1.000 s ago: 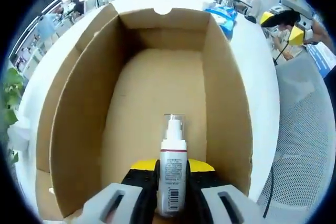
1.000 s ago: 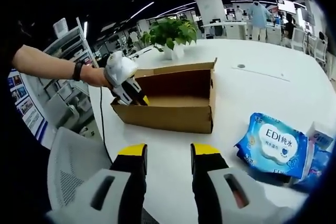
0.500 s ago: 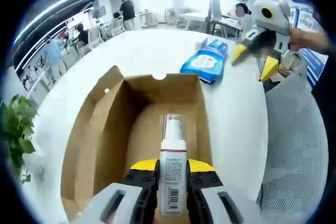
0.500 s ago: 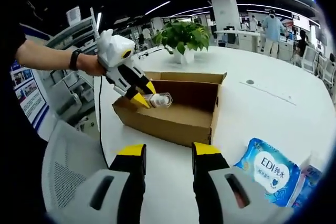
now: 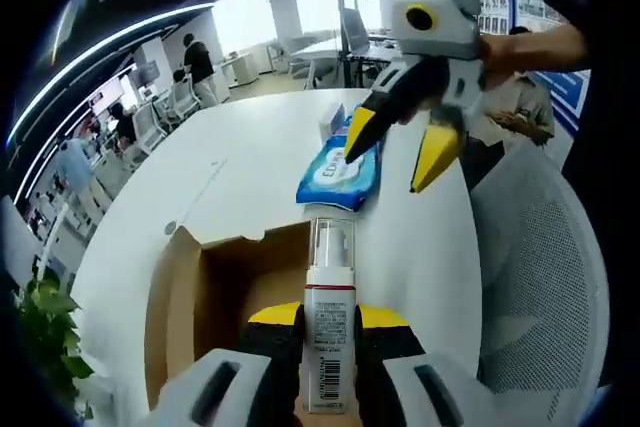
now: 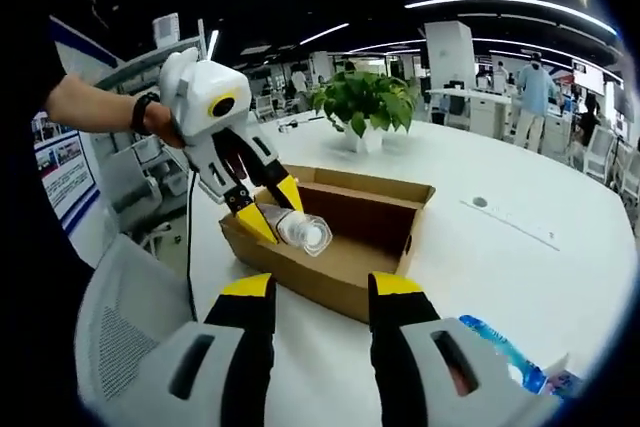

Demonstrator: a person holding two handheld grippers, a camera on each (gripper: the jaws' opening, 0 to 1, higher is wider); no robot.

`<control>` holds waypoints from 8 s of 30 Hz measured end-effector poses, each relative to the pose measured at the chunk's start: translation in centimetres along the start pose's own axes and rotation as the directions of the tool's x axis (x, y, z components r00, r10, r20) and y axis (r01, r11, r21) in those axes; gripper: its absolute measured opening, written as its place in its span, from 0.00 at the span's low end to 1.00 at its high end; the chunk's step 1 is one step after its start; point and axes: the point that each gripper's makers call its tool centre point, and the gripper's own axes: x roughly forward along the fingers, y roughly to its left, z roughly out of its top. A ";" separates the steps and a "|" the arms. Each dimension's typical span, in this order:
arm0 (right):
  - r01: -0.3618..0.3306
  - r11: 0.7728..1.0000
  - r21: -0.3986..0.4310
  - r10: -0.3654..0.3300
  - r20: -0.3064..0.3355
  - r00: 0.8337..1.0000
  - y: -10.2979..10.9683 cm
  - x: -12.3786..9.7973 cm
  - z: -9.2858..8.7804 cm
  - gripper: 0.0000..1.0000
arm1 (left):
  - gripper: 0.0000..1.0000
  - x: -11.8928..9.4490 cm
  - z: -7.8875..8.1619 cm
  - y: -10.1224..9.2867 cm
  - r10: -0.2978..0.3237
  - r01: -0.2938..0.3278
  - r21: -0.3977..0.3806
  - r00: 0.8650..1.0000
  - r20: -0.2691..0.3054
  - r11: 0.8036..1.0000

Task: Operate the shoe box by opening the lid, removing the specified soft item, and placing it in the target area until the item is outside and the box remains undamaged.

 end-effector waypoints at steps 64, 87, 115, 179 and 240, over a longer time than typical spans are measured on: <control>-0.169 0.975 -0.146 0.159 -0.074 0.984 2.2 -6.1 -1.5 0.17 | 0.32 -0.5 5.3 -5.1 -0.107 0.151 -0.152 0.957 0.268 0.977; -0.072 0.987 -0.142 0.044 -0.188 0.981 -2.3 -10.1 -4.2 0.17 | 0.41 -1.7 -1.3 -1.5 0.314 -0.130 -0.561 0.917 0.244 0.817; -0.032 0.948 -0.315 -0.115 -0.437 0.892 -13.4 -13.1 -5.4 0.17 | 0.42 -2.0 -5.6 -4.8 0.355 -0.161 -0.653 0.918 0.176 0.740; -0.225 0.890 -0.397 -0.142 -0.710 0.690 -24.8 -10.0 -10.9 0.17 | 0.40 -3.5 -7.9 -6.6 0.405 -0.222 -0.710 0.909 0.097 0.668; -0.236 0.856 -0.461 -0.175 -0.686 0.706 -25.5 -10.3 -10.2 0.25 | 0.38 -3.4 -7.7 -6.5 0.419 -0.211 -0.734 0.902 0.108 0.645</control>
